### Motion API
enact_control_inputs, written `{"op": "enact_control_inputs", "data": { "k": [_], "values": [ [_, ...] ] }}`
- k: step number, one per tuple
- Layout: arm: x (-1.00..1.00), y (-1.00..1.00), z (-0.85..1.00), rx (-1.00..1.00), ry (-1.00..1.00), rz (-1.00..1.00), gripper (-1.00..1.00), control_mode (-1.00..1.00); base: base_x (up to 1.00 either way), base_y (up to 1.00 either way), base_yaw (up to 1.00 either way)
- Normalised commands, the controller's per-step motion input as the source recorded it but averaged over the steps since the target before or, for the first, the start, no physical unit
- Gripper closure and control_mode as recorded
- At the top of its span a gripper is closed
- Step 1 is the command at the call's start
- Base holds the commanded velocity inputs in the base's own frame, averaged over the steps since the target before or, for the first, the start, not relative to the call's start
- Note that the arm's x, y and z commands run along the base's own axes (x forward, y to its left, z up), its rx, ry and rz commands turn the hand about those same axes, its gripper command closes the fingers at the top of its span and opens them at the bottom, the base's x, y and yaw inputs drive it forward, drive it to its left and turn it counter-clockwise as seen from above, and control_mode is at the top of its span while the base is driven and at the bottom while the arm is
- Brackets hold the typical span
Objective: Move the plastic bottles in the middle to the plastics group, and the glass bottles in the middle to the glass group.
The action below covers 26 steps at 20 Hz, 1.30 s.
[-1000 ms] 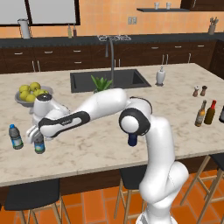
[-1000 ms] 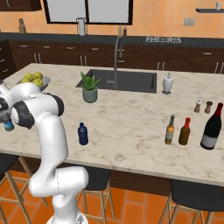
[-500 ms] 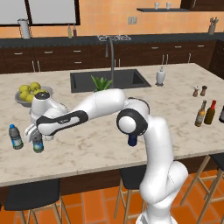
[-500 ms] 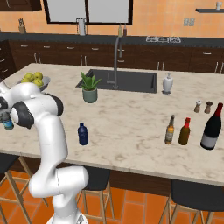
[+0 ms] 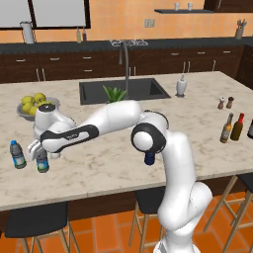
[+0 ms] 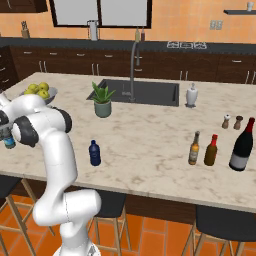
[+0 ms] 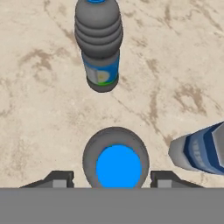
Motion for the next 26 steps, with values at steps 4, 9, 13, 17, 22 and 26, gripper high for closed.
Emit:
{"op": "enact_control_inputs", "data": {
  "k": [4, 9, 13, 17, 22, 26],
  "values": [
    [0.00, 0.00, 0.00, 0.00, 0.00, 0.00, -1.00, -1.00, 0.00, 0.00, 0.00],
    [0.00, -0.01, 0.11, 0.00, 0.00, 0.00, -1.00, -1.00, 0.00, 0.00, 0.00],
    [-0.11, -0.29, 0.31, 0.00, 0.00, -0.02, -1.00, -1.00, 0.00, 0.00, 0.00],
    [-0.41, -0.57, 0.27, 0.03, 0.00, -0.07, -1.00, -1.00, 0.00, 0.00, 0.00],
    [-0.53, -0.67, 0.18, 0.05, 0.00, -0.08, -1.00, -1.00, 0.00, 0.00, 0.00],
    [-0.38, -0.84, 0.03, 0.03, 0.00, -0.07, -1.00, -1.00, 0.00, 0.00, 0.00]
  ]
}}
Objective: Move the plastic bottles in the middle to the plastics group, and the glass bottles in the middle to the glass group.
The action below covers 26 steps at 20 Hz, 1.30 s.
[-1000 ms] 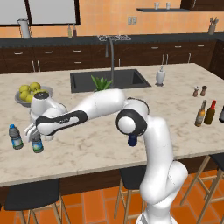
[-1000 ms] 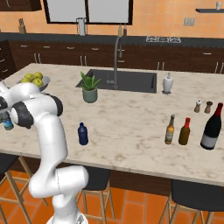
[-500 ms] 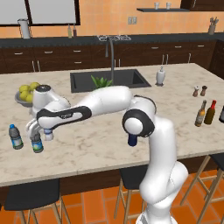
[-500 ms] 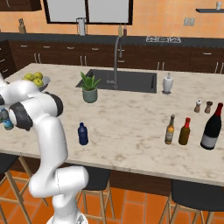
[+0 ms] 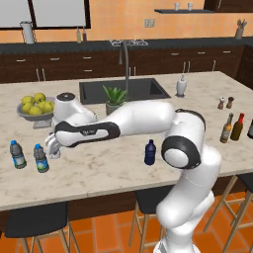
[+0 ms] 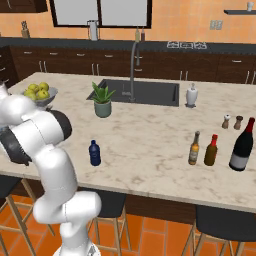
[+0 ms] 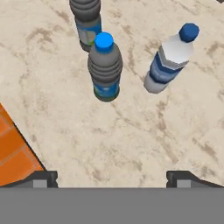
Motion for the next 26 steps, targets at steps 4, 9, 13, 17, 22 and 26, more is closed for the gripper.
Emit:
{"op": "enact_control_inputs", "data": {
  "k": [4, 9, 13, 17, 22, 26],
  "values": [
    [-0.19, -0.78, 0.00, 0.00, 0.01, -0.06, -1.00, -1.00, 0.00, 0.00, 0.00],
    [-0.01, -0.64, 0.00, -0.02, 0.01, -0.01, -1.00, -1.00, 0.00, 0.00, 0.00],
    [-0.11, -0.71, 0.00, -0.03, 0.00, 0.00, -1.00, -1.00, 0.00, 0.00, 0.00],
    [-0.30, -0.84, 0.00, -0.02, 0.00, -0.03, -1.00, -1.00, 0.00, 0.00, 0.00],
    [-0.25, -0.87, 0.06, -0.06, 0.00, -0.09, -1.00, -1.00, 0.00, 0.00, 0.00],
    [-0.13, -0.85, 0.26, -0.07, 0.00, -0.15, -1.00, -1.00, 0.00, 0.00, 0.00]
  ]
}}
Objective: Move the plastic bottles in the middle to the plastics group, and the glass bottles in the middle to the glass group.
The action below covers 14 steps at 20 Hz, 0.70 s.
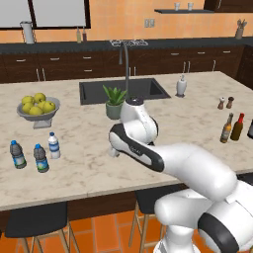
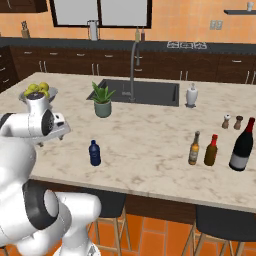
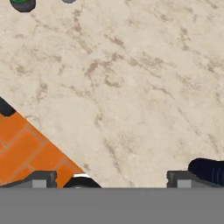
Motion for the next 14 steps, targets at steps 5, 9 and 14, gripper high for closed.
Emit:
{"op": "enact_control_inputs", "data": {
  "k": [5, 9, 14],
  "values": [
    [-0.24, -0.76, 0.40, -0.02, 0.00, -0.18, -1.00, -1.00, 0.00, 0.00, 0.00],
    [-0.23, -0.70, 0.47, 0.00, 0.01, -0.18, -1.00, -1.00, 0.00, 0.00, 0.00],
    [-0.14, -0.54, 0.26, 0.00, 0.00, -0.15, -1.00, -1.00, 0.00, 0.00, 0.00]
  ]
}}
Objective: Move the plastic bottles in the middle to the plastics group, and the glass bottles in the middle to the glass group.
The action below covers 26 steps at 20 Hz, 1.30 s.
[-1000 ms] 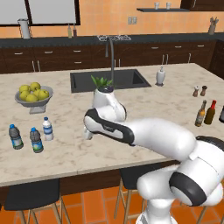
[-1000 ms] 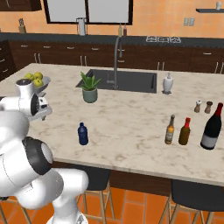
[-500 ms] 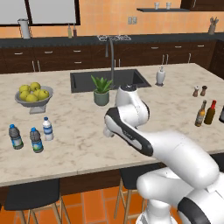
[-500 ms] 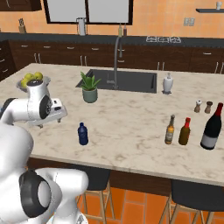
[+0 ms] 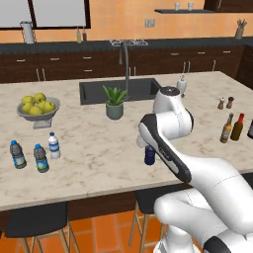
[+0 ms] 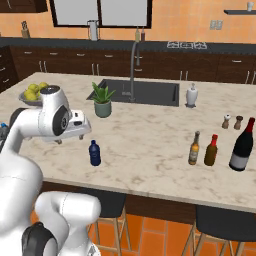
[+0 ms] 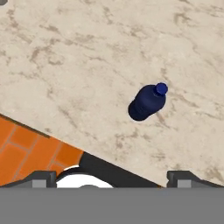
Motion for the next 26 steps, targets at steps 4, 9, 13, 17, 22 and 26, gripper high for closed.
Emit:
{"op": "enact_control_inputs", "data": {
  "k": [4, 9, 13, 17, 22, 26],
  "values": [
    [0.07, -0.35, -0.09, 0.01, -0.02, -0.10, -1.00, -1.00, 0.00, 0.00, 0.00],
    [0.36, -0.17, -0.13, 0.01, -0.04, -0.13, -1.00, -1.00, 0.00, 0.00, 0.00],
    [0.49, -0.02, 0.00, 0.00, 0.00, -0.14, -1.00, -1.00, 0.00, 0.00, 0.00],
    [0.33, 0.00, -0.04, 0.00, 0.00, -0.10, -1.00, -1.00, 0.00, 0.00, 0.00],
    [0.22, -0.20, -0.25, 0.00, 0.02, -0.05, -1.00, -1.00, 0.00, 0.00, 0.00],
    [0.16, -0.15, -0.38, 0.02, 0.00, 0.00, -1.00, -1.00, 0.00, 0.00, 0.00]
  ]
}}
